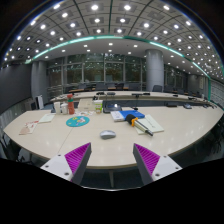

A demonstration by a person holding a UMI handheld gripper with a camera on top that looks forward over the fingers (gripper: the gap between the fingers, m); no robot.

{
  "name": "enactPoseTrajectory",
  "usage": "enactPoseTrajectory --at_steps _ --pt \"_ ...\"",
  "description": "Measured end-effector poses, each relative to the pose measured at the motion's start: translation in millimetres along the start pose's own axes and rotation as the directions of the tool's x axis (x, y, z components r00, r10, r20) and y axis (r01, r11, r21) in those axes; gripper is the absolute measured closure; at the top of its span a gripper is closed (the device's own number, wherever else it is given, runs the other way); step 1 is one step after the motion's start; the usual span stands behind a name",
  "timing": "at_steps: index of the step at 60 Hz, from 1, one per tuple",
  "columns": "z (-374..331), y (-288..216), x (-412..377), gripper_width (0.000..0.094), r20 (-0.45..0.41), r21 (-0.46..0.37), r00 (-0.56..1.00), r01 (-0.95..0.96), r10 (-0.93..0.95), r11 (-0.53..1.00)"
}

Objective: Arrange mouse

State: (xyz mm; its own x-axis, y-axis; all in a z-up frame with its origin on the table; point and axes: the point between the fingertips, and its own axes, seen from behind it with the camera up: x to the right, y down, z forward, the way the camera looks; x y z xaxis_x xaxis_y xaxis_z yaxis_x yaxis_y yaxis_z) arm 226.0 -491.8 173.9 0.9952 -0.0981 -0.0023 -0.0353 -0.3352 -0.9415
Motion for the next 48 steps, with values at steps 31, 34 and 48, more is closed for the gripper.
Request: enactPoseTrajectory --at_steps 31,34,48 --pt "134.8 53.4 -44.0 0.0079 0.048 -0.139 0.999 0.012 -0.005 0.990" --pt "154.8 54.9 -49.1 0.0077 0.053 -0.161 0.999 0.010 -0.002 0.987" --pt "257.0 74.7 -52.8 0.0082 0.000 -0.260 0.999 -0.046 0.048 0.965"
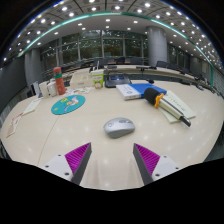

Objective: Arrange mouse

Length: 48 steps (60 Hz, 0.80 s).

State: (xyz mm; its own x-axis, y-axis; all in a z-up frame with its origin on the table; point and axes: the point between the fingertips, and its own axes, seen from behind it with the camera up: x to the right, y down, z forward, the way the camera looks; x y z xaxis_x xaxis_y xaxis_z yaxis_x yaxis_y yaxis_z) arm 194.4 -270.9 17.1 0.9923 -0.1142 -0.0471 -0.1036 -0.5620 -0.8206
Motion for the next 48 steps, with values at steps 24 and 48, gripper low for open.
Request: enactPoseTrajectory --at_steps 24,48 --pt "108.4 -46.9 -0.1 0.0083 -0.059 -0.051 0.998 -0.033 0.030 0.998" --pt "147.6 -64.3 -0.3 0.0477 -0.081 -0.062 0.995 0.053 -0.058 0.997"
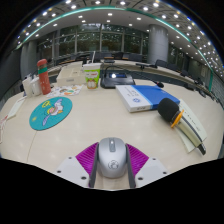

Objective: Arrange mouse

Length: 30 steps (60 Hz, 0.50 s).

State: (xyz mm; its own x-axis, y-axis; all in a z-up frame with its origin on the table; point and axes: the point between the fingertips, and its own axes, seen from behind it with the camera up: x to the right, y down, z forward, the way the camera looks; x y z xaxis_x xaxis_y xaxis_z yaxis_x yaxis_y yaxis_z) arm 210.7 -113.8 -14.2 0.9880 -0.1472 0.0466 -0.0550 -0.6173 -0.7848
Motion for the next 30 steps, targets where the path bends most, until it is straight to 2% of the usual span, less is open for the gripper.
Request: enactPoseTrajectory --at_steps 8,13,22,27,30 --pt "1.2 -2.1 2.9 0.0560 -0.001 -0.039 1.000 0.028 -0.028 0.999" --pt "-2.7 -21.8 1.5 0.0571 -0.012 -0.022 1.000 0.023 -0.023 1.000" --pt "-15.5 -123.4 -26.2 0.0571 -0.021 0.109 1.000 -0.002 0.004 0.994" --pt "-19.6 -181.6 -65.0 0.0572 0.007 0.183 1.000 -0.028 0.027 0.983" --pt "-17.9 -205.4 -93.3 0.0572 0.030 0.198 0.999 -0.041 0.036 0.979"
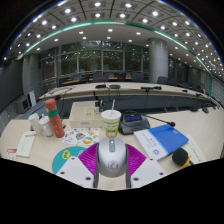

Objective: Arrange mouse

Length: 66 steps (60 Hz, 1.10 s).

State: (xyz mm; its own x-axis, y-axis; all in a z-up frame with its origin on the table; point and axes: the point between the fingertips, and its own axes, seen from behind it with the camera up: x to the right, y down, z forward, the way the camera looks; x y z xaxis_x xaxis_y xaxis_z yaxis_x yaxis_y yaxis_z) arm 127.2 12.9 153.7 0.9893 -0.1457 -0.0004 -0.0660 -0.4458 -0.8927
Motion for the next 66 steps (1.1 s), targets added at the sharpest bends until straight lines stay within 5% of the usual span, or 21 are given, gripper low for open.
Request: enactPoseTrajectory --at_steps 9,26,37,44,66 --pt "31.9 -3.0 -94.1 0.0572 0.073 -0.030 0.997 -0.009 0.011 1.000" --pt "104.0 101.6 -170.8 0.0566 0.076 -0.199 0.997 0.020 -0.005 0.980" --pt "116.8 125.2 -170.7 0.0432 0.071 -0.234 0.997 0.046 -0.030 0.971" --pt "99.3 120.8 -169.7 0.0063 0.077 -0.255 0.994 0.091 -0.074 0.963" --pt "-73.1 49.9 -166.7 0.0079 0.052 -0.203 0.993 0.116 -0.108 0.972"
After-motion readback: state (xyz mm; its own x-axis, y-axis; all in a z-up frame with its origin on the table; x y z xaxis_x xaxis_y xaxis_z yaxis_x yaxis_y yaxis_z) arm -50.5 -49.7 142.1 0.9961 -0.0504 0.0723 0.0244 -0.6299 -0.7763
